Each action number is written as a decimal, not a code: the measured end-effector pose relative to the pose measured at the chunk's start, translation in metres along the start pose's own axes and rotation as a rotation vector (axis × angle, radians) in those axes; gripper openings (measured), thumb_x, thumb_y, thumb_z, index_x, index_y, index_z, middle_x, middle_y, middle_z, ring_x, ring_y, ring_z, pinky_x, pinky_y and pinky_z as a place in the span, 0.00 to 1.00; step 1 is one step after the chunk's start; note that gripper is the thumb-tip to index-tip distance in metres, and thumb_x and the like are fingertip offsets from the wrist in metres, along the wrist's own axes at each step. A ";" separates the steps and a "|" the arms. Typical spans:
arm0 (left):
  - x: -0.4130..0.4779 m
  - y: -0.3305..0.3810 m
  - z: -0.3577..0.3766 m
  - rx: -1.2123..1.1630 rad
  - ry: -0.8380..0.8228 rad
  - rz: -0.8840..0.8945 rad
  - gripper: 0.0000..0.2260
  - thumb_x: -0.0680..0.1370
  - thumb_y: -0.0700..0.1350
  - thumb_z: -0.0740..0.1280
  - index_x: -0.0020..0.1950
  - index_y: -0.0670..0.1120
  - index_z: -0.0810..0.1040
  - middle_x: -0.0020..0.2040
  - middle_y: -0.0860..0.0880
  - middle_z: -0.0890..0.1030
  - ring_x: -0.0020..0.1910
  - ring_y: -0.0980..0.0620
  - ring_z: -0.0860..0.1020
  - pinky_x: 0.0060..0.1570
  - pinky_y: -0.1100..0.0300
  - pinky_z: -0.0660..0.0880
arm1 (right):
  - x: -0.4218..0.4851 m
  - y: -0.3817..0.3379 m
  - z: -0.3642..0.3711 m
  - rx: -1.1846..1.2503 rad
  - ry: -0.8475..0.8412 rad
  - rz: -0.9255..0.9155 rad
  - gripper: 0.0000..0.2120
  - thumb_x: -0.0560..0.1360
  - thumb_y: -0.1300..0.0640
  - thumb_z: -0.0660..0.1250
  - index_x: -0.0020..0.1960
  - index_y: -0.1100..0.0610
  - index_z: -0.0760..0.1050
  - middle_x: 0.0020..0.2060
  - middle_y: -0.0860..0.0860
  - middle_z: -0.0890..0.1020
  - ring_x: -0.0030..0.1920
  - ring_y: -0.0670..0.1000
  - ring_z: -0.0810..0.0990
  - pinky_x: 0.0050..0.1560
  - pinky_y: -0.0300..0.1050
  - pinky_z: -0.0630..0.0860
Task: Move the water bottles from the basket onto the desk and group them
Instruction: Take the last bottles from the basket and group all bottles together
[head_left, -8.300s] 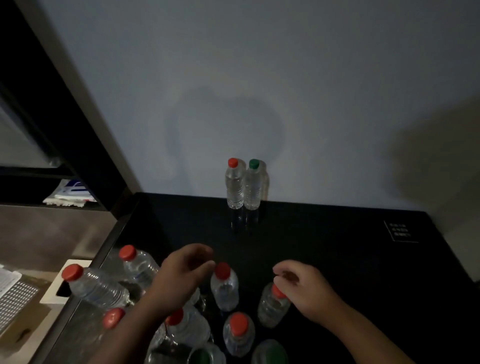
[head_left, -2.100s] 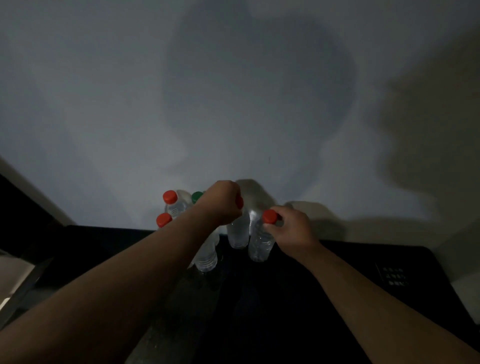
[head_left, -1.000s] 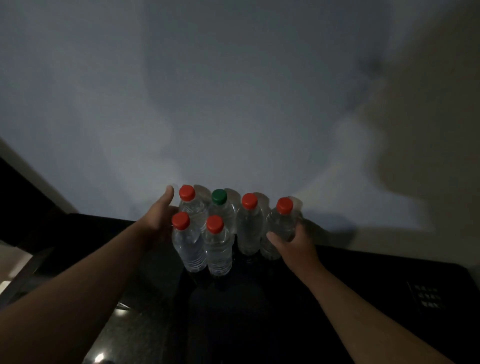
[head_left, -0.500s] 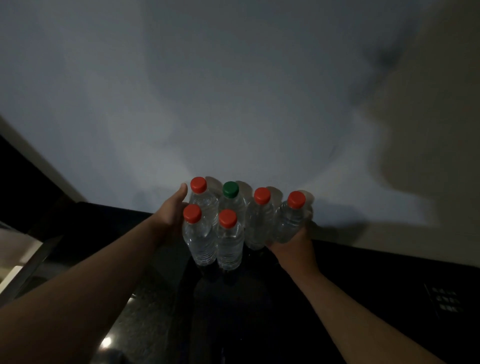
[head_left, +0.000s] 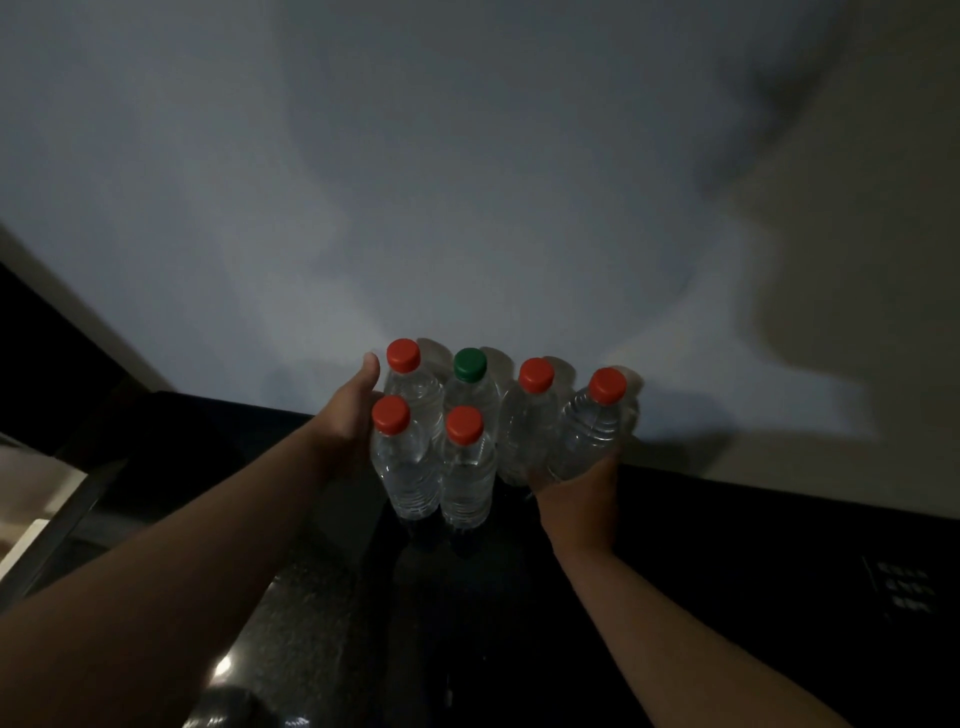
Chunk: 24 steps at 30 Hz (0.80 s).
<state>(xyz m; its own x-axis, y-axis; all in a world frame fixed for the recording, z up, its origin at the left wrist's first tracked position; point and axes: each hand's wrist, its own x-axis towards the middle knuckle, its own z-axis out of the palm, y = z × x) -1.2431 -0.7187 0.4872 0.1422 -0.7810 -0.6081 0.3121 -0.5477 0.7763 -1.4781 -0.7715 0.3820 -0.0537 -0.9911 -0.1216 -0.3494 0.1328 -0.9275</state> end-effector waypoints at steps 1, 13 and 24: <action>0.002 -0.001 -0.001 -0.005 0.000 0.001 0.32 0.79 0.66 0.42 0.53 0.46 0.78 0.42 0.47 0.87 0.50 0.45 0.80 0.57 0.46 0.72 | -0.001 0.000 0.002 0.013 0.014 0.003 0.50 0.59 0.48 0.81 0.73 0.42 0.56 0.65 0.48 0.76 0.63 0.52 0.77 0.60 0.56 0.78; -0.022 0.023 -0.012 0.235 0.219 -0.023 0.37 0.78 0.67 0.50 0.71 0.38 0.66 0.68 0.38 0.72 0.65 0.37 0.72 0.65 0.43 0.69 | 0.002 -0.008 -0.022 -0.177 -0.164 0.028 0.32 0.60 0.40 0.74 0.62 0.46 0.70 0.54 0.46 0.81 0.53 0.48 0.82 0.51 0.49 0.82; -0.187 0.028 0.000 0.855 0.420 0.413 0.09 0.75 0.49 0.68 0.52 0.48 0.81 0.51 0.44 0.83 0.53 0.44 0.80 0.61 0.46 0.74 | -0.116 -0.081 -0.114 -0.635 -0.696 -0.288 0.24 0.78 0.52 0.65 0.73 0.50 0.66 0.72 0.47 0.70 0.71 0.48 0.68 0.68 0.40 0.64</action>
<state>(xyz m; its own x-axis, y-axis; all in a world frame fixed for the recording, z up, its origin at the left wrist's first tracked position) -1.2608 -0.5884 0.6227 0.4536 -0.8785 -0.1498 -0.5829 -0.4195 0.6959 -1.5500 -0.6663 0.5110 0.6041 -0.7421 -0.2906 -0.7112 -0.3375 -0.6167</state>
